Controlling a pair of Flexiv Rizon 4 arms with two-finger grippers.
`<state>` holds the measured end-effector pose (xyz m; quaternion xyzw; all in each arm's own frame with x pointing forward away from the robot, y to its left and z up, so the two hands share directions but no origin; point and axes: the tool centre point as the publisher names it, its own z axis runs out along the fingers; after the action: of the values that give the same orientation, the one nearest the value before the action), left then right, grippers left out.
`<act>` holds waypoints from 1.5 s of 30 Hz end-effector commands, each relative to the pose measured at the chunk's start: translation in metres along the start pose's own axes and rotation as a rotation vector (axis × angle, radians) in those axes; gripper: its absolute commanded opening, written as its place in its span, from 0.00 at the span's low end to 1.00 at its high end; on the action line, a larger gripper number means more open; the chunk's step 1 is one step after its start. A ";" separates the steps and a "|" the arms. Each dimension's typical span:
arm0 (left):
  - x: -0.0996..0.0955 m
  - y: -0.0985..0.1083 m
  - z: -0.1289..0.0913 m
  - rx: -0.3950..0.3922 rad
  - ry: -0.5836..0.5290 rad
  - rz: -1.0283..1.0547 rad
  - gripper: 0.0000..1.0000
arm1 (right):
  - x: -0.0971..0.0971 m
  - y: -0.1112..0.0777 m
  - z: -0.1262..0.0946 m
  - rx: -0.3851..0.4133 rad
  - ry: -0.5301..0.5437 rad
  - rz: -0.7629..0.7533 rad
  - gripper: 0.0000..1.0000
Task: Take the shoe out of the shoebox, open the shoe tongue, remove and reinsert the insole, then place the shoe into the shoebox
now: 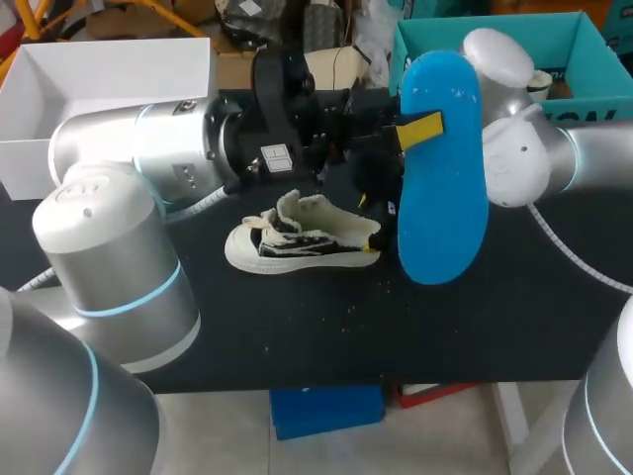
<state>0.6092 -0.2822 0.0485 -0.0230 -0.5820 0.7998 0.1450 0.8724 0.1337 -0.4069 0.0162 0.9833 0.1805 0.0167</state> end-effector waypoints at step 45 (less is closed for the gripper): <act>0.001 0.001 0.002 0.003 -0.006 0.002 0.00 | 0.016 0.012 0.007 0.036 0.002 -0.107 1.00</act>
<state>0.6093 -0.2817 0.0485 -0.0231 -0.5817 0.8000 0.1452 0.8615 0.1626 -0.4069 -0.0241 0.9982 0.0493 0.0244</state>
